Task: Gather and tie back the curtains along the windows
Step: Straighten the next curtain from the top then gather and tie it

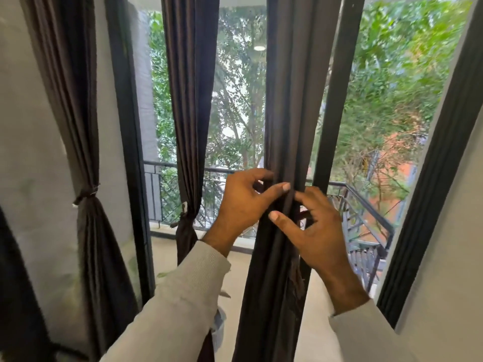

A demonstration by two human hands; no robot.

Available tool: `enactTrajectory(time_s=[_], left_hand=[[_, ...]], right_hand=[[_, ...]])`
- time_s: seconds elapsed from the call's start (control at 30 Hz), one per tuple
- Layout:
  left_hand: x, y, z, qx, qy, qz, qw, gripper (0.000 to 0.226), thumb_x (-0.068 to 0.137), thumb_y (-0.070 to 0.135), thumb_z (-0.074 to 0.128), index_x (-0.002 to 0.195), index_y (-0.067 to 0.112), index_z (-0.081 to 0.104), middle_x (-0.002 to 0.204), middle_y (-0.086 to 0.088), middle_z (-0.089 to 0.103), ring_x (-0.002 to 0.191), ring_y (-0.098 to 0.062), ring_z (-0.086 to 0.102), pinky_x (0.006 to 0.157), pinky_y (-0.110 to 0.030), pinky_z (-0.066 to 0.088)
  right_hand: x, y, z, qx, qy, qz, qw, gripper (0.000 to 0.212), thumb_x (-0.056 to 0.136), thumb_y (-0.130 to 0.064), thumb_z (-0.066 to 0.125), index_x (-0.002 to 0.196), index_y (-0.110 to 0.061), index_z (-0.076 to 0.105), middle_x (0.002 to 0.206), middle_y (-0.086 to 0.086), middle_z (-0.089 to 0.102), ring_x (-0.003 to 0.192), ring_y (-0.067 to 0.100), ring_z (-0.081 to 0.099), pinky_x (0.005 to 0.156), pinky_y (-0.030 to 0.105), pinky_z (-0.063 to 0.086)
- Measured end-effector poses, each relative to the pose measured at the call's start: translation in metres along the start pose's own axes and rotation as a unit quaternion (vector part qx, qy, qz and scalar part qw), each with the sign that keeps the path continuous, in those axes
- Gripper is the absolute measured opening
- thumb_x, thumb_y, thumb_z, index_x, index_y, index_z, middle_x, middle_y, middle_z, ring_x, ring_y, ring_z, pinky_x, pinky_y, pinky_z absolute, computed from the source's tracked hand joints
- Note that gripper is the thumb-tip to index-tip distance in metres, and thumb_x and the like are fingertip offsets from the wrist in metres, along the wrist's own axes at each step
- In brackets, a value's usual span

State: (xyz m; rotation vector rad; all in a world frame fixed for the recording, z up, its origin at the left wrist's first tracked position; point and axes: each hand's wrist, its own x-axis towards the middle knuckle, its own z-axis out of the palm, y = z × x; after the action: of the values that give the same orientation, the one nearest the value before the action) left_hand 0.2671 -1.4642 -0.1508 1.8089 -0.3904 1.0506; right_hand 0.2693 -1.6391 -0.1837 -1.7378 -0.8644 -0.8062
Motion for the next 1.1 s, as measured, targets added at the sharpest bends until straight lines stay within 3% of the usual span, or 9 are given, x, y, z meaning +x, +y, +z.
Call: enactTrajectory(time_s=[0.1, 0.23, 0.37, 0.53, 0.7, 0.8, 0.97, 1.03, 1.1], left_hand=[[0.000, 0.003, -0.001, 0.022, -0.002, -0.011, 1.000, 0.025, 0.085, 0.034, 0.082, 0.096, 0.012, 0.084, 0.084, -0.001, 0.081, 0.071, -0.024, 0.077, 0.067, -0.049, 0.064], [-0.014, -0.005, -0.007, 0.056, 0.005, 0.002, 0.998, 0.031, 0.085, 0.036, 0.079, 0.109, 0.015, 0.081, 0.087, 0.002, 0.080, 0.076, -0.017, 0.078, 0.071, -0.044, 0.066], [-0.024, -0.013, -0.014, 0.078, 0.001, 0.050, 0.996, 0.034, 0.093, 0.035, 0.072, 0.120, 0.016, 0.075, 0.087, 0.000, 0.079, 0.077, -0.017, 0.077, 0.076, -0.042, 0.065], [-0.031, -0.011, -0.025, 0.079, -0.016, 0.102, 0.992, 0.042, 0.098, 0.017, 0.071, 0.138, 0.023, 0.057, 0.085, 0.005, 0.076, 0.064, -0.009, 0.070, 0.065, -0.026, 0.059], [-0.041, -0.016, -0.029, 0.026, -0.016, 0.102, 0.994, 0.010, 0.102, 0.021, 0.072, 0.107, 0.019, 0.064, 0.081, 0.007, 0.071, 0.064, -0.003, 0.067, 0.062, -0.023, 0.052], [-0.042, -0.017, -0.028, -0.003, -0.029, 0.060, 0.998, 0.022, 0.096, 0.030, 0.080, 0.110, 0.018, 0.069, 0.092, 0.007, 0.076, 0.077, -0.005, 0.076, 0.068, -0.027, 0.063], [-0.042, -0.022, -0.035, -0.006, -0.013, 0.062, 0.998, 0.021, 0.098, 0.008, 0.072, 0.108, 0.018, 0.057, 0.088, 0.001, 0.070, 0.073, -0.011, 0.074, 0.064, -0.030, 0.061], [-0.045, -0.022, -0.035, 0.008, -0.011, 0.074, 0.997, 0.023, 0.099, 0.006, 0.070, 0.108, 0.023, 0.057, 0.087, 0.003, 0.070, 0.073, -0.010, 0.073, 0.064, -0.029, 0.061], [-0.047, -0.025, -0.032, 0.027, -0.013, 0.074, 0.997, 0.020, 0.100, 0.006, 0.069, 0.109, 0.023, 0.065, 0.083, 0.009, 0.069, 0.069, -0.005, 0.069, 0.062, -0.023, 0.056]], right_hand=[[-0.001, 0.011, -0.003, -0.021, 0.073, 0.018, 0.997, 0.021, 0.090, -0.020, 0.084, 0.108, -0.010, 0.079, 0.096, -0.003, 0.066, 0.086, 0.008, 0.067, 0.077, 0.024, 0.057], [-0.008, 0.015, 0.001, -0.071, 0.118, 0.005, 0.990, 0.011, 0.092, -0.015, 0.080, 0.100, -0.007, 0.079, 0.089, -0.005, 0.064, 0.077, 0.008, 0.064, 0.073, 0.017, 0.052], [-0.018, 0.006, 0.016, -0.076, 0.085, -0.014, 0.993, 0.007, 0.092, -0.010, 0.080, 0.099, -0.008, 0.079, 0.092, -0.002, 0.060, 0.080, 0.003, 0.063, 0.072, 0.009, 0.046], [-0.026, 0.001, 0.036, -0.043, 0.034, -0.014, 0.998, 0.019, 0.097, -0.013, 0.066, 0.109, -0.011, 0.080, 0.107, -0.005, 0.061, 0.103, 0.003, 0.064, 0.090, 0.010, 0.046], [-0.029, -0.005, 0.044, 0.014, 0.060, 0.042, 0.997, 0.018, 0.090, -0.007, 0.076, 0.106, -0.013, 0.082, 0.102, -0.003, 0.063, 0.097, 0.012, 0.068, 0.086, 0.016, 0.052], [-0.030, -0.009, 0.047, 0.046, 0.065, 0.066, 0.995, 0.021, 0.086, 0.004, 0.081, 0.098, -0.013, 0.080, 0.092, -0.002, 0.067, 0.087, 0.015, 0.070, 0.079, 0.018, 0.053], [-0.040, -0.004, 0.042, 0.142, 0.154, 0.188, 0.960, 0.033, 0.081, 0.000, 0.086, 0.100, -0.019, 0.068, 0.088, 0.000, 0.077, 0.081, 0.018, 0.075, 0.078, 0.029, 0.061], [-0.045, -0.001, 0.040, 0.113, 0.192, 0.200, 0.954, 0.035, 0.083, -0.004, 0.087, 0.104, -0.023, 0.067, 0.085, 0.001, 0.077, 0.077, 0.019, 0.075, 0.077, 0.033, 0.063], [-0.049, 0.001, 0.040, 0.056, 0.217, 0.188, 0.956, 0.033, 0.084, -0.011, 0.087, 0.107, -0.023, 0.067, 0.084, -0.003, 0.077, 0.075, 0.012, 0.075, 0.075, 0.028, 0.063]])
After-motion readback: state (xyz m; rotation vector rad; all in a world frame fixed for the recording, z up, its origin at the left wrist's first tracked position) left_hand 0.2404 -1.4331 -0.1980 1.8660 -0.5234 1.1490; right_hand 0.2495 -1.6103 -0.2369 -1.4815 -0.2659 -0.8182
